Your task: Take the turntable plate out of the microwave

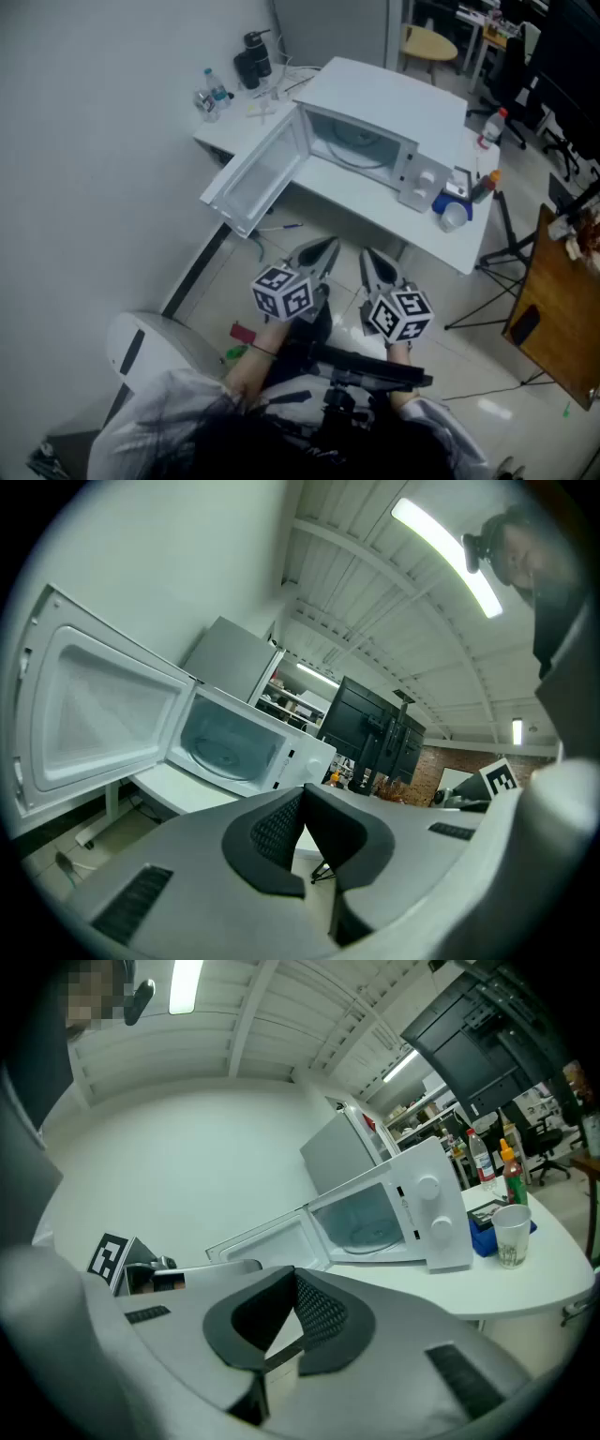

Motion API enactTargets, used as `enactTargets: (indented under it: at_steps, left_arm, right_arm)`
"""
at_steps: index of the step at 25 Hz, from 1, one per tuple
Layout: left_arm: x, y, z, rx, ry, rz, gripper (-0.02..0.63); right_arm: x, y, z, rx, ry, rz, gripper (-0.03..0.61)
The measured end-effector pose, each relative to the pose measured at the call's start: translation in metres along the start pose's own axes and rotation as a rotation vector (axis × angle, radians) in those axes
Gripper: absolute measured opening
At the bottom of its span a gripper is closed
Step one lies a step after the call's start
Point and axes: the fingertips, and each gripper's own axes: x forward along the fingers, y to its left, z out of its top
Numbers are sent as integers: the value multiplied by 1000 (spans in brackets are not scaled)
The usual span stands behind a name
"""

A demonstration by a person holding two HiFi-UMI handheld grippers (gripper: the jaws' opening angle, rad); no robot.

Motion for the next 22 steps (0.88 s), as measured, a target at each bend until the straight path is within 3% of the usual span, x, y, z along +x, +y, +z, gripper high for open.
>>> enactTargets:
  at_steps: [9, 14, 19, 22]
  left_arm:
    - [71, 72, 28, 1, 47, -39, 8]
    - [104, 102, 50, -77, 51, -129, 8]
    - [135, 131, 59, -27, 24, -176, 8]
    - [156, 152, 53, -106, 56, -176, 6]
  right_arm:
    - [89, -41, 19, 43, -3, -52, 3]
    - [135, -58, 27, 65, 26, -87, 2]
    - [166, -78, 29, 85, 52, -137, 2]
    - [176, -87, 26, 94, 78, -171, 2]
